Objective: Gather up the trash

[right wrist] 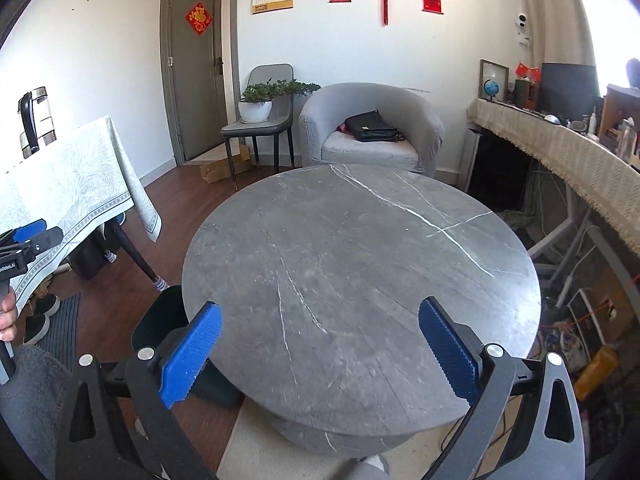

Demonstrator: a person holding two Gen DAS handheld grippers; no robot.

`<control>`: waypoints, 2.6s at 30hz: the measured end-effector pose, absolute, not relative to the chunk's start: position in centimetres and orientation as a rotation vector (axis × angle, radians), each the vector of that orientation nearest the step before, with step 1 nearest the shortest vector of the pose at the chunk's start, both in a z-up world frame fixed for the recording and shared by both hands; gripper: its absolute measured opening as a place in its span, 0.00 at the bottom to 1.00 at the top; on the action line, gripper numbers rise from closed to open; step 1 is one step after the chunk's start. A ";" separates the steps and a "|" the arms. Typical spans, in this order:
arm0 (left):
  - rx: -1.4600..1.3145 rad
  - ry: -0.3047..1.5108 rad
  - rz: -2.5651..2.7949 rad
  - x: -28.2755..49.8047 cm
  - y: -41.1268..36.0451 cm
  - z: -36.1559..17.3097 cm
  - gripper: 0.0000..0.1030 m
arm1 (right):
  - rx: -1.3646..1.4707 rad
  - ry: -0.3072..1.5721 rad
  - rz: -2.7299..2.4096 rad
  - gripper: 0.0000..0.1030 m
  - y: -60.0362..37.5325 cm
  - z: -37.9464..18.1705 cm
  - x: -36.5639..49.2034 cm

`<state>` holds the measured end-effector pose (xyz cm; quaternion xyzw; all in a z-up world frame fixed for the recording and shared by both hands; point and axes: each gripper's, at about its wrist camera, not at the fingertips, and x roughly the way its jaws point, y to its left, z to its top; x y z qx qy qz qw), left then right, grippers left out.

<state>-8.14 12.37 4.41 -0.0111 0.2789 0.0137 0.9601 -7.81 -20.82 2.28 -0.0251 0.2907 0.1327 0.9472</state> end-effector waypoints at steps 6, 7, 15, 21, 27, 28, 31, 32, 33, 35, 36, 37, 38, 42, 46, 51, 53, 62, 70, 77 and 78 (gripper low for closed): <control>-0.011 0.581 0.055 -9.2 12.7 3.1 0.95 | -0.040 0.544 0.277 0.97 -21.0 2.6 -10.1; -0.011 0.584 0.062 -9.1 13.0 3.1 0.95 | -0.041 0.552 0.281 0.97 -21.1 2.4 -10.1; -0.031 0.596 0.073 -8.9 13.4 3.0 0.95 | -0.029 0.569 0.350 0.97 -20.9 2.3 -9.9; -0.009 0.591 0.067 -9.1 12.8 2.9 0.95 | -0.039 0.574 0.360 0.97 -20.3 2.3 -10.1; -0.002 0.592 0.066 -9.2 12.6 2.8 0.95 | -0.054 0.572 0.366 0.97 -19.9 2.3 -10.1; -0.005 0.592 0.066 -9.2 12.6 2.8 0.95 | -0.059 0.571 0.365 0.97 -19.8 2.3 -10.2; -0.014 0.594 0.066 -9.2 12.6 2.7 0.95 | -0.068 0.573 0.367 0.97 -19.6 2.3 -10.2; -0.017 0.594 0.066 -9.2 12.6 2.7 0.95 | -0.069 0.573 0.368 0.97 -19.5 2.2 -10.2; -0.019 0.595 0.065 -9.2 12.6 2.7 0.95 | -0.070 0.573 0.368 0.97 -19.5 2.3 -10.2; -0.022 0.594 0.065 -9.3 12.6 2.7 0.95 | -0.070 0.571 0.370 0.97 -19.5 2.3 -10.3; -0.022 0.595 0.064 -9.2 12.7 2.7 0.95 | -0.070 0.570 0.371 0.97 -19.4 2.3 -10.3; -0.024 0.596 0.064 -9.2 12.7 2.7 0.95 | -0.070 0.570 0.371 0.97 -19.4 2.3 -10.3; -0.026 0.597 0.064 -9.2 12.7 2.7 0.95 | -0.070 0.570 0.371 0.97 -19.3 2.3 -10.3; -0.033 0.599 0.063 -9.2 12.8 2.7 0.95 | -0.071 0.570 0.370 0.97 -19.2 2.3 -10.4; -0.038 0.598 0.063 -9.2 12.9 2.8 0.95 | -0.071 0.570 0.370 0.97 -19.2 2.3 -10.4; -0.037 0.598 0.063 -9.1 12.9 2.8 0.95 | -0.072 0.571 0.370 0.97 -19.2 2.3 -10.4; -0.036 0.598 0.063 -9.1 12.9 2.8 0.95 | -0.073 0.571 0.370 0.97 -19.1 2.3 -10.4; -0.031 0.599 0.062 -9.2 12.7 2.8 0.95 | -0.074 0.570 0.370 0.97 -19.1 2.3 -10.4; -0.031 0.599 0.063 -9.2 12.6 2.8 0.95 | -0.077 0.571 0.370 0.97 -19.1 2.2 -10.4; -0.031 0.600 0.062 -9.2 12.6 2.8 0.95 | -0.077 0.571 0.370 0.97 -19.0 2.2 -10.4; -0.031 0.600 0.063 -9.2 12.6 2.8 0.95 | -0.077 0.571 0.370 0.97 -19.1 2.2 -10.4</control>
